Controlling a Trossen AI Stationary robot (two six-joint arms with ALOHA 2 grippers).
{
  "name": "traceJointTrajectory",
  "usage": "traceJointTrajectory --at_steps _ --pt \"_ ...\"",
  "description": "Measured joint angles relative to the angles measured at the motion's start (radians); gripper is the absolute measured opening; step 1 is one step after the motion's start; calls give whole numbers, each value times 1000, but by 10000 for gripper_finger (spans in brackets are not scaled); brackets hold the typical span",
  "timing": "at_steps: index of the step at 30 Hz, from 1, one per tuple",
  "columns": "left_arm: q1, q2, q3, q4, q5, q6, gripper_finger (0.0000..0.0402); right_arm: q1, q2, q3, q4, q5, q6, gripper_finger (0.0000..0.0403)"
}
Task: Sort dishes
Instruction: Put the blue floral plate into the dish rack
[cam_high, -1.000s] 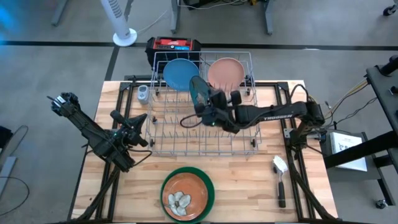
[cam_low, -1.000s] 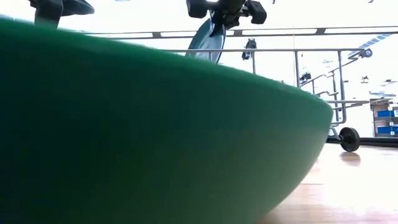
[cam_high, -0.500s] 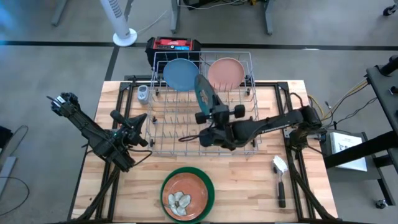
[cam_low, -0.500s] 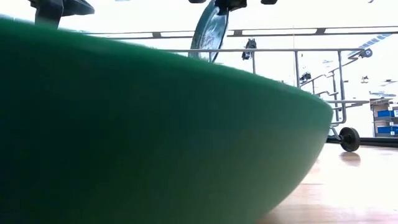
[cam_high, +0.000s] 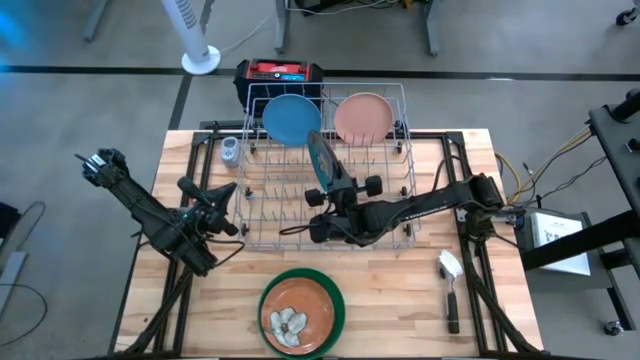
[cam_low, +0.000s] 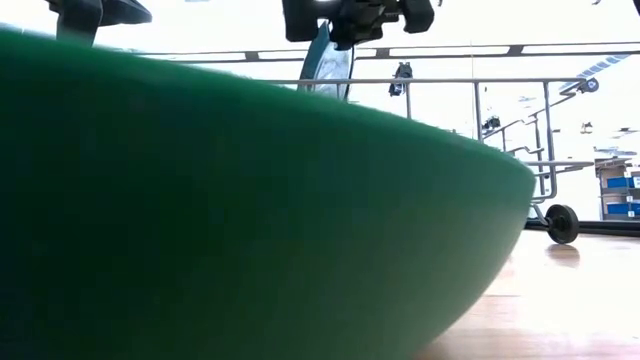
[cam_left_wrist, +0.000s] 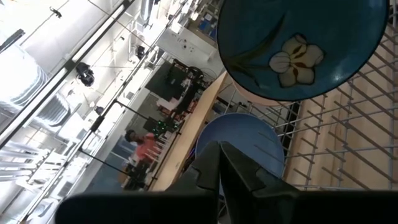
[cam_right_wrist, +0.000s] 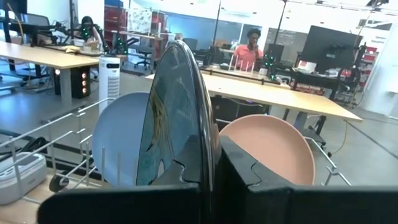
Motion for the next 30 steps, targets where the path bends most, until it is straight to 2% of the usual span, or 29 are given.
traceJointTrajectory --at_steps 30 --pt "1 0 0 13 0 2 0 -6 72 0 106 -1 2 10"
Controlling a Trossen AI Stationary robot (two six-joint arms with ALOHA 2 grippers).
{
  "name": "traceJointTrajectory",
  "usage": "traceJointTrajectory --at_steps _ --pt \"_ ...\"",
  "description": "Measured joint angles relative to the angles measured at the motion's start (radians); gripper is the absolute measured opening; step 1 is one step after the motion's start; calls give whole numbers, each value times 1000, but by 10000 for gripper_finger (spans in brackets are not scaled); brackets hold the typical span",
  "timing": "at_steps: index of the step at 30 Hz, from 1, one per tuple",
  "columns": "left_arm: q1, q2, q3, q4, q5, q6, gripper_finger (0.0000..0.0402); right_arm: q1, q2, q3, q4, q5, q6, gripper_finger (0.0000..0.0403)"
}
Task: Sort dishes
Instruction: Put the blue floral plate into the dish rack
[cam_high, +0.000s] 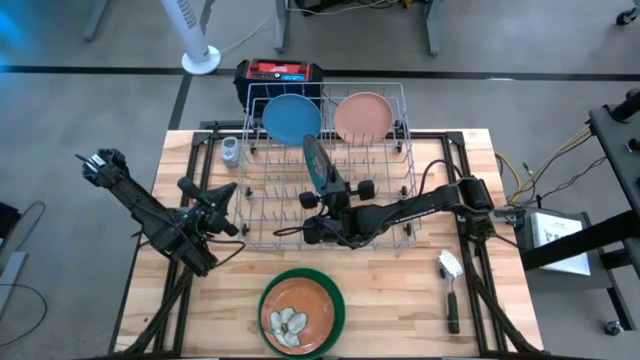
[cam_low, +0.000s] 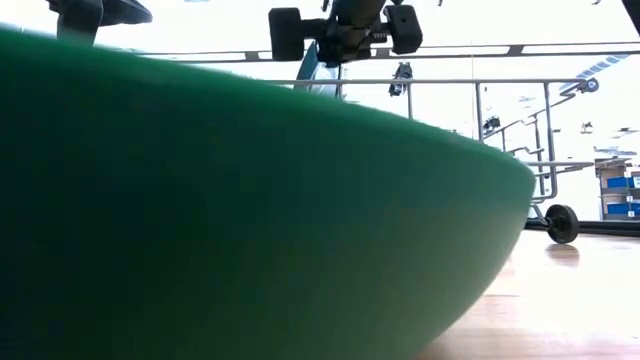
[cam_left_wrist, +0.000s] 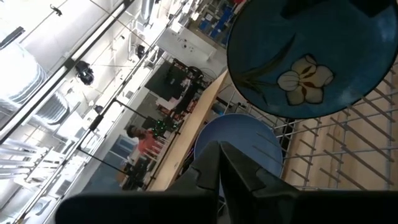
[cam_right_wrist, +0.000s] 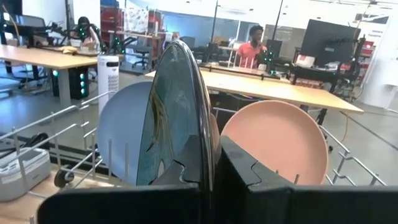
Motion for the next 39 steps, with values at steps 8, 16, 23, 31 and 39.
traceJointTrajectory --at_steps 8,16,23,31,39 --pt "0 0 0 0 0 1 0 6 0 -2 11 7 3 10" --pt "0 0 0 0 0 2 0 9 0 -10 11 5 14 10" --pt "0 0 0 0 0 2 0 11 -1 -45 12 -1 74 10" --pt "0 0 0 0 0 2 0 13 -2 -65 15 -17 113 10" --pt "0 0 0 0 0 2 0 13 -3 -79 16 -42 128 10"
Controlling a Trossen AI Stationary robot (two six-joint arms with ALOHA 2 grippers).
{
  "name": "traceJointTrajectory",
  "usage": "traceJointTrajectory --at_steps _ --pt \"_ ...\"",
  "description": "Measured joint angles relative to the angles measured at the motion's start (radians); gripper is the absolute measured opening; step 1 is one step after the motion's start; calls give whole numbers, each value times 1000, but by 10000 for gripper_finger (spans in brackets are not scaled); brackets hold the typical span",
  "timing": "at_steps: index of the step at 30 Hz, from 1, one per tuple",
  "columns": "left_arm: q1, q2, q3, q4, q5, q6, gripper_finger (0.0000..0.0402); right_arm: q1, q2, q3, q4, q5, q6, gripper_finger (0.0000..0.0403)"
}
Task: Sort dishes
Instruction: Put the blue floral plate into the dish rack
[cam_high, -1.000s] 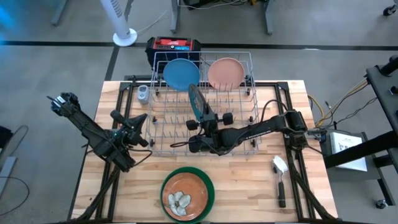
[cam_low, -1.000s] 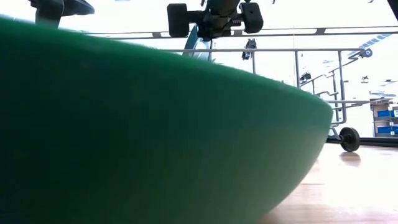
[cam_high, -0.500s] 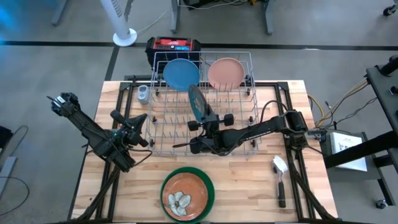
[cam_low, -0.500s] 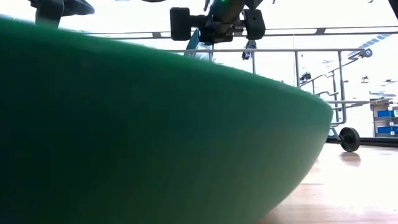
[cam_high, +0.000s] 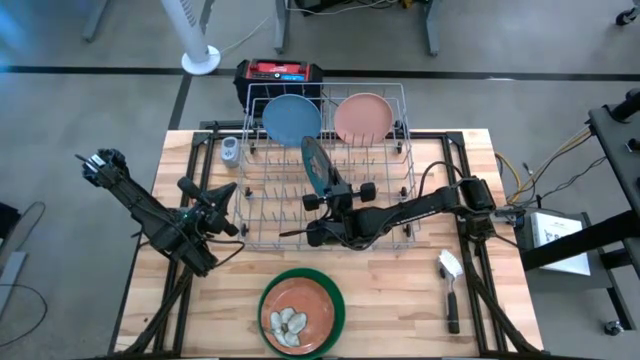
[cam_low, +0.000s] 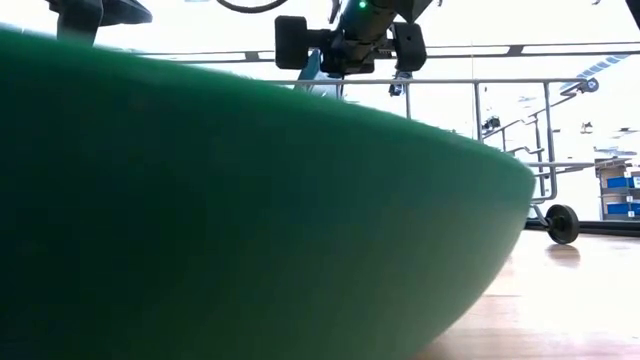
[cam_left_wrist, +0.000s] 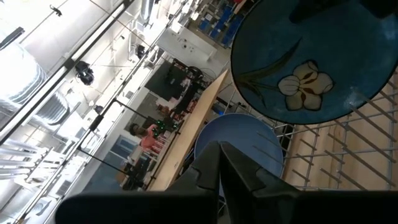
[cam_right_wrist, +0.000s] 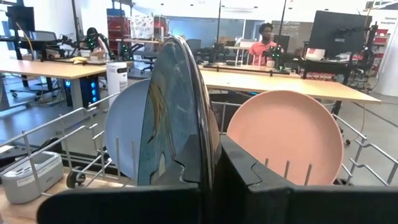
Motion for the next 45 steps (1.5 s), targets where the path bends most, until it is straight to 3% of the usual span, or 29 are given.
traceJointTrajectory --at_steps 45 --pt "1 0 0 3 0 0 0 -6 77 14 -13 -129 34 10"
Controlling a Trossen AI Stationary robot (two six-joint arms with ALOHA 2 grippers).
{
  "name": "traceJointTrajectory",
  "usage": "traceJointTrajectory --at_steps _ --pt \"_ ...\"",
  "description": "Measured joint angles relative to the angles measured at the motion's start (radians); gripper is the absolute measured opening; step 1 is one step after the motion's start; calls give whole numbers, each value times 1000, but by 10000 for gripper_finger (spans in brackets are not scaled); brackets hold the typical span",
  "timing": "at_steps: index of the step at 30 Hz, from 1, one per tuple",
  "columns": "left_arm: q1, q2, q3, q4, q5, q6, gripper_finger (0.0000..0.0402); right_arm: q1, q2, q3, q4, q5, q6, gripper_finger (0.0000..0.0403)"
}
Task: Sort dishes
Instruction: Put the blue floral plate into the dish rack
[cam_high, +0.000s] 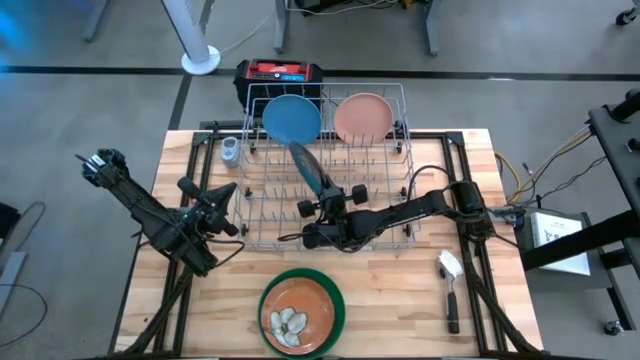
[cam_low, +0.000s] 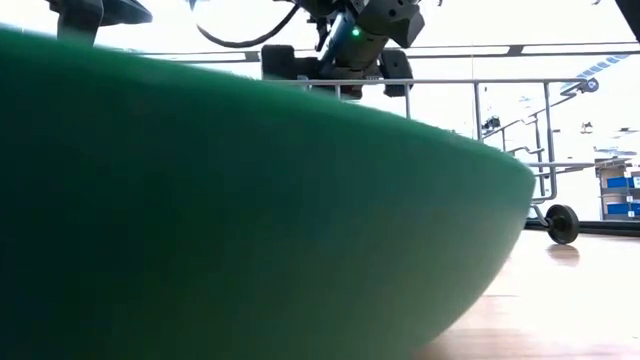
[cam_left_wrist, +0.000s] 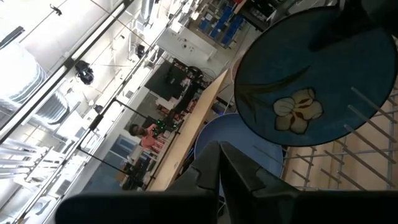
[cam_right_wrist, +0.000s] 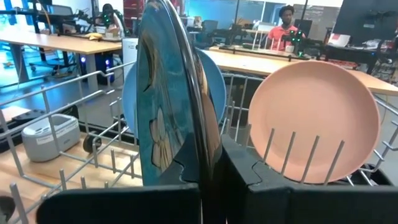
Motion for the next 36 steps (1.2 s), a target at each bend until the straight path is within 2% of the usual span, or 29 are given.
traceJointTrajectory --at_steps 11,29,36 --pt "0 0 0 1 0 0 0 -2 2 -1 -67 -61 56 10" --pt "0 0 0 1 0 0 0 -1 2 2 -66 -73 64 11" --pt "0 0 0 1 0 0 0 1 0 5 -51 -155 148 70"
